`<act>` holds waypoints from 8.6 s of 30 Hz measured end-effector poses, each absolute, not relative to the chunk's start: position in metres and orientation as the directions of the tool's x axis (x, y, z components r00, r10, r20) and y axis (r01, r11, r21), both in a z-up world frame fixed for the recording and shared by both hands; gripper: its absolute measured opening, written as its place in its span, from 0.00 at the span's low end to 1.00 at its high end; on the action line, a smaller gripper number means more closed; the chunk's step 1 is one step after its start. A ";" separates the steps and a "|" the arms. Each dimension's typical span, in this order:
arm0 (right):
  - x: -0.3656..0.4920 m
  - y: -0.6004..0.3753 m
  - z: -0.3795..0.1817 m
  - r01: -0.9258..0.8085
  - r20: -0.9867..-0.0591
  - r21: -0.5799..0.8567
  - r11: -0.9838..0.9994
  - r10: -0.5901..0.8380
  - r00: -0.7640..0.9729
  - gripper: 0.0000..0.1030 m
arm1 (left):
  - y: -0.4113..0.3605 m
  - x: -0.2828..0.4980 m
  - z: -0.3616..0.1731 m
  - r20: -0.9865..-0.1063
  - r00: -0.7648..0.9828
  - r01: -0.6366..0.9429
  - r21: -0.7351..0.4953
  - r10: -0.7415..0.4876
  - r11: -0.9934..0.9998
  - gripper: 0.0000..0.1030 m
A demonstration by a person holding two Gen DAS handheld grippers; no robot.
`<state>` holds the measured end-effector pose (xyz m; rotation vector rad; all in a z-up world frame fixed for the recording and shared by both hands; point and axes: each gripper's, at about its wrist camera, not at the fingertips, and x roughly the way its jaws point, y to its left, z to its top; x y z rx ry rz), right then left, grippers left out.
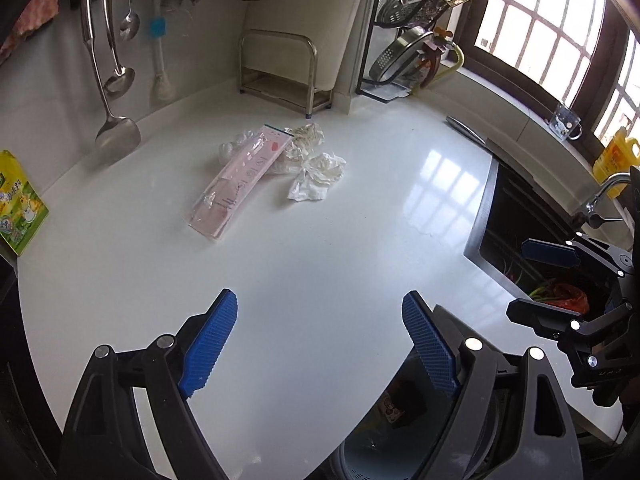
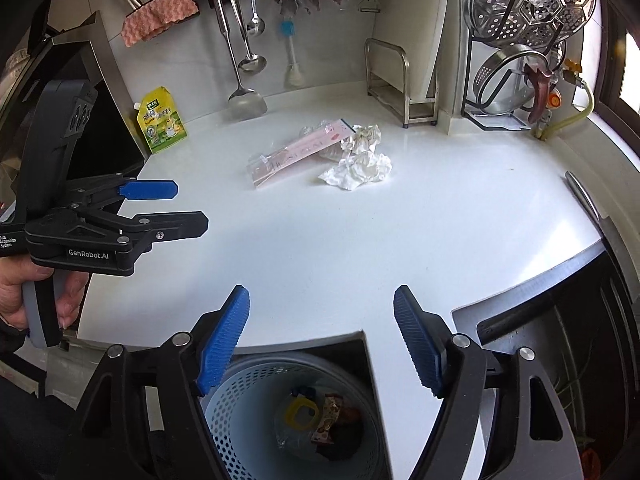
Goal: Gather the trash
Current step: 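Move both tools back over the counter toward the pink bag and tissues, then grasp the pink plastic bag with the left gripper while the right gripper grasps a white tissue, then carry the pink bag and white tissue over the bin with both grippers, then open both grippers to drop the bag and tissue into the bin, then move both tools back toward the clear plastic wrap on the counter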
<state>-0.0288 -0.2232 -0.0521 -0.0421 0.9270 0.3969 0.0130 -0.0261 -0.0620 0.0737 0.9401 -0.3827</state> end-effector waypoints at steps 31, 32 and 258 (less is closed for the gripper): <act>0.081 -0.211 -0.067 -0.325 -0.788 0.096 0.941 0.271 0.553 0.78 | 0.011 0.096 -0.058 -0.783 0.588 0.236 -0.073 -0.202 0.969 0.83; 0.086 -0.210 -0.069 -0.324 -0.788 0.098 0.941 0.272 0.552 0.78 | 0.012 0.100 -0.060 -0.785 0.586 0.232 -0.073 -0.199 0.970 0.83; 0.017 -0.225 -0.052 -0.320 -0.786 0.123 0.939 0.289 0.547 0.72 | -0.037 0.025 -0.064 -0.817 0.491 0.417 -0.084 -0.302 0.905 0.86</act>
